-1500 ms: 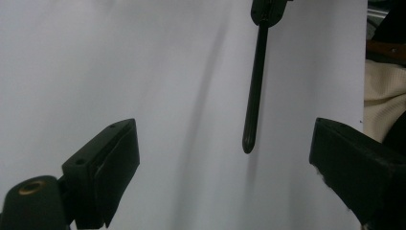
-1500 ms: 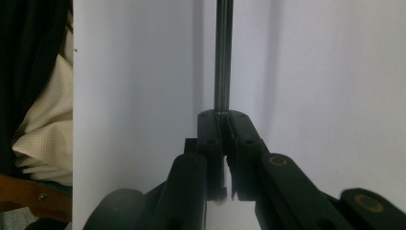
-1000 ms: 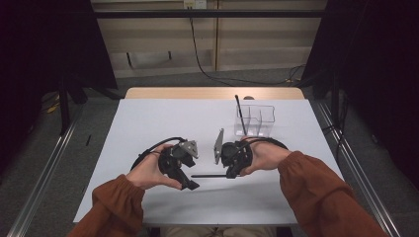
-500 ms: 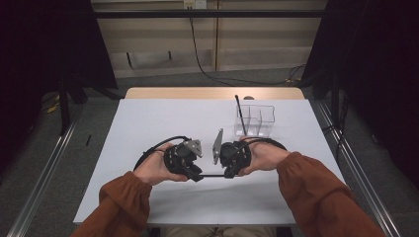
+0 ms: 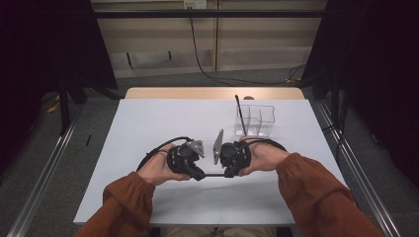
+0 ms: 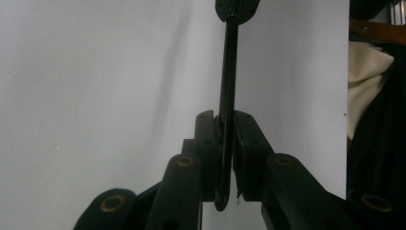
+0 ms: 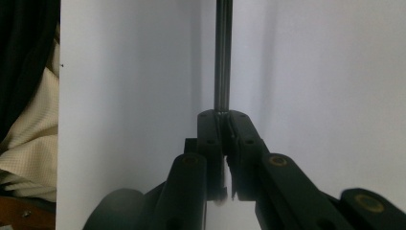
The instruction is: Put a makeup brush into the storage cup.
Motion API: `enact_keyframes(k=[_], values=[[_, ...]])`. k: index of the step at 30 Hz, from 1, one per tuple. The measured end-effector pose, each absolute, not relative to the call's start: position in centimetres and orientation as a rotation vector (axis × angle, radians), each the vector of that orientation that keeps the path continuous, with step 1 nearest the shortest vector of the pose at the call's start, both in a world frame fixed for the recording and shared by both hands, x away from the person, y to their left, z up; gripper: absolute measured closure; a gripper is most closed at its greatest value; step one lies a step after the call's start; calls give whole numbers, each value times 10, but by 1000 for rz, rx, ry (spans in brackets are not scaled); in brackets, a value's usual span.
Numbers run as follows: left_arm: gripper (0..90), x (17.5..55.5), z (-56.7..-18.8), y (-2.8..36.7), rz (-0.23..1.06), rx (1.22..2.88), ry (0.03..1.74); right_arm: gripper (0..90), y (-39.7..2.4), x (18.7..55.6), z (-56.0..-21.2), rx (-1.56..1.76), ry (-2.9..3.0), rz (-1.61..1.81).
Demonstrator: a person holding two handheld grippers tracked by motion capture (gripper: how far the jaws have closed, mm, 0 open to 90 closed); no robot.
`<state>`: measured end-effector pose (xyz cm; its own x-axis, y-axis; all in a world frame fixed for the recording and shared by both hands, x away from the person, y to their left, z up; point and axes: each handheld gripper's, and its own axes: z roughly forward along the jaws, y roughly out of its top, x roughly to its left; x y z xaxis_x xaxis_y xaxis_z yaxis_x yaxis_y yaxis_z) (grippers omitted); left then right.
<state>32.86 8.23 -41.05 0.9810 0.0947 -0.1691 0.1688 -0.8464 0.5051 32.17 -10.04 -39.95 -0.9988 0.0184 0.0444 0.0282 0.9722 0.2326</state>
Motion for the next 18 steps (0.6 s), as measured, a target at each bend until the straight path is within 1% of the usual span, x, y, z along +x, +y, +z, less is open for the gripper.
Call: enact_keyframes(k=[5,14,16,18], values=[[839,327,-411,82,-202,2582,171,830,-102,321,-400,-56,-3089,-380],[842,327,-410,85,-210,2593,174,809,-105,321,-403,-68,-3088,-449],[842,327,-410,86,-215,2588,173,771,-105,322,-404,-68,-3085,-460],[842,327,-410,87,-222,2589,173,754,-107,323,-404,-100,-3074,-469]])
